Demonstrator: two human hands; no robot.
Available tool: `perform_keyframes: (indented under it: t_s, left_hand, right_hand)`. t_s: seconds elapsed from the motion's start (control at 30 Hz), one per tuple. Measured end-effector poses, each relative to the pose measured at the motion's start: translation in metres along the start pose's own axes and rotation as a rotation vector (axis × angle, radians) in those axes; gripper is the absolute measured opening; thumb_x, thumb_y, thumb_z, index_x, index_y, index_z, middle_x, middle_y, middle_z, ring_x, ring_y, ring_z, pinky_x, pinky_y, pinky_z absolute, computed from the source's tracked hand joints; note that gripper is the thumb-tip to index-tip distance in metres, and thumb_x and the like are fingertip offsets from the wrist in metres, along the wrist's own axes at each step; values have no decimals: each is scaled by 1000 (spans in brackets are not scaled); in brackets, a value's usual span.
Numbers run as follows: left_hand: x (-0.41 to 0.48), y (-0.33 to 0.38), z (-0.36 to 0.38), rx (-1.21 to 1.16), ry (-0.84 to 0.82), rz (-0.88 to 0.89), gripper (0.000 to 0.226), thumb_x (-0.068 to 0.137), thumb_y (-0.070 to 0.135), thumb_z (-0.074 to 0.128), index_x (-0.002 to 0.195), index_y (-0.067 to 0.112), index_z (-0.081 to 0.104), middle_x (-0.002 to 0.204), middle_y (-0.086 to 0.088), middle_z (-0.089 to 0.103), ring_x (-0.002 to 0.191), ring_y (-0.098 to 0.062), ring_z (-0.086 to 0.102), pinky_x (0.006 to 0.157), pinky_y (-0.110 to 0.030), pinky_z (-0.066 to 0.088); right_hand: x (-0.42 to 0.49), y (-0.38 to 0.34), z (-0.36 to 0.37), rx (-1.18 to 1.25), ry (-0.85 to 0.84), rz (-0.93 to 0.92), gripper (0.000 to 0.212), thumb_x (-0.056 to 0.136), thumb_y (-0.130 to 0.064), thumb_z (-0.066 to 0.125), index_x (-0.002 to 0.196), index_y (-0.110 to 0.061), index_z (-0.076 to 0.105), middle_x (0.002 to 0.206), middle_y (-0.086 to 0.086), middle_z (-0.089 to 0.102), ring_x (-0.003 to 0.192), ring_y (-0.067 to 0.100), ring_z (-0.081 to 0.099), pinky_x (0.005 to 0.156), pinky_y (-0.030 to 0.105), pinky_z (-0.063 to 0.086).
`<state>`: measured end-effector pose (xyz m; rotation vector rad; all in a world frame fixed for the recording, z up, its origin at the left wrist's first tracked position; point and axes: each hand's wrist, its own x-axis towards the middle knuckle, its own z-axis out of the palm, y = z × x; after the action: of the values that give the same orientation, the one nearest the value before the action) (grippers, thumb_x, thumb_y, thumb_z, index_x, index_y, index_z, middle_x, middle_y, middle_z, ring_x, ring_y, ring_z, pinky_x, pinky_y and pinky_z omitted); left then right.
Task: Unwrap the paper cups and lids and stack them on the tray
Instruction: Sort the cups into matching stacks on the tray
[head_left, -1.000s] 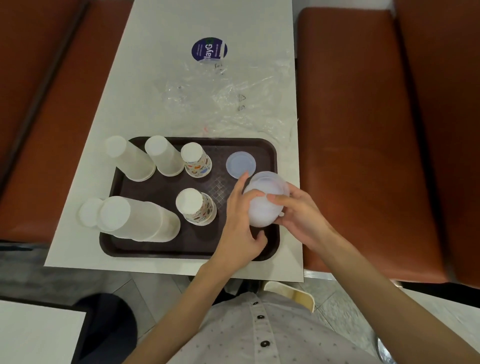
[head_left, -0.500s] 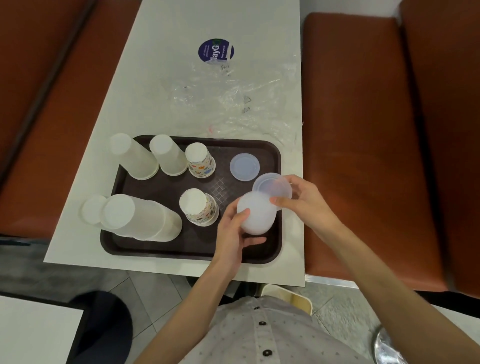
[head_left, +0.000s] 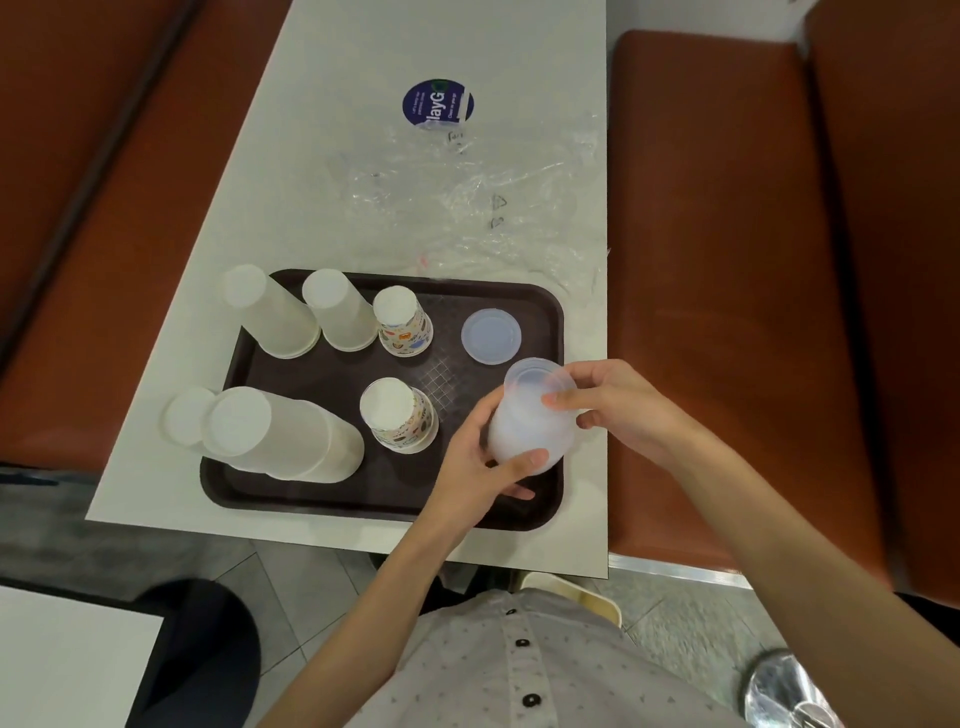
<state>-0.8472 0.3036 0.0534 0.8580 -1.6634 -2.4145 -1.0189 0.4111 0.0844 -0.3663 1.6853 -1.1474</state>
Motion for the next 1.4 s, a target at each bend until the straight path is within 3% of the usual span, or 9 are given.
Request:
perform_keyframes:
  t_s: [0.17,0.3,0.43,0.6,0.73,0.87,1.03,1.3,1.4]
  left_hand:
    - [2,-2,0,150,-16,17,84,59,28,90,130,46,50,125,9,56,112,-29,61,59,-36,59]
    - [3,0,2,220,49,56,77,57,35,89,121,55,51,118,22,56,112,-21,60,57,-31,59]
    - [2,0,7,255,85,60,77,55,39,88,120,56,50,114,26,56,111,-19,59,59,-33,61]
    - [1,1,6,301,110,79,76,55,40,89,119,55,49,111,32,55,113,-17,58,67,-34,62]
    - [1,-3,4,333,120,84,77,57,36,90,121,52,49,114,30,55,114,-18,59,80,-48,61]
    - [0,-5,2,283,143,59,78,58,33,89,123,50,49,112,31,54,113,-19,58,69,-39,63]
    - [3,-5,-1,234,193,26,82,54,41,87,126,46,48,116,31,49,113,-17,55,64,-39,63]
    - [2,-12,-3,220,218,-14,79,55,41,87,124,50,49,124,18,50,116,-21,54,65,-42,63]
    - [2,-13,-3,214,223,-23,79,57,37,87,125,49,48,125,16,50,116,-21,54,65,-43,63]
  right_hand:
    - [-6,-2,-4,-21,-26,0,20,85,-11,73,104,-6,75,87,2,64,78,11,51,63,24,36]
    - [-11,-4,-3,-63,-7,-12,21,82,-7,75,103,-8,75,86,-1,66,63,1,49,57,18,36]
    - [-16,-6,-1,-131,42,-62,24,80,-7,78,104,-9,75,98,1,73,68,0,54,57,13,38]
    - [-17,-3,0,-171,100,-117,28,78,-7,80,106,-9,75,98,-1,73,67,-9,59,58,5,41]
    - [-16,-3,-1,-88,104,-81,28,78,-5,79,104,-10,72,96,0,73,79,4,61,64,18,44]
    - [-2,-9,-11,184,5,0,34,74,2,77,104,-10,69,96,5,70,85,16,64,69,28,48]
    - [48,-25,-22,364,115,66,39,79,4,73,115,-8,64,107,7,68,96,21,63,68,26,51]
    - [109,-30,7,77,244,14,24,80,-1,74,100,-11,66,100,8,62,90,22,53,55,23,42]
    - [119,-25,14,-225,318,-97,36,78,-6,79,111,-7,63,107,8,62,96,21,57,71,27,51]
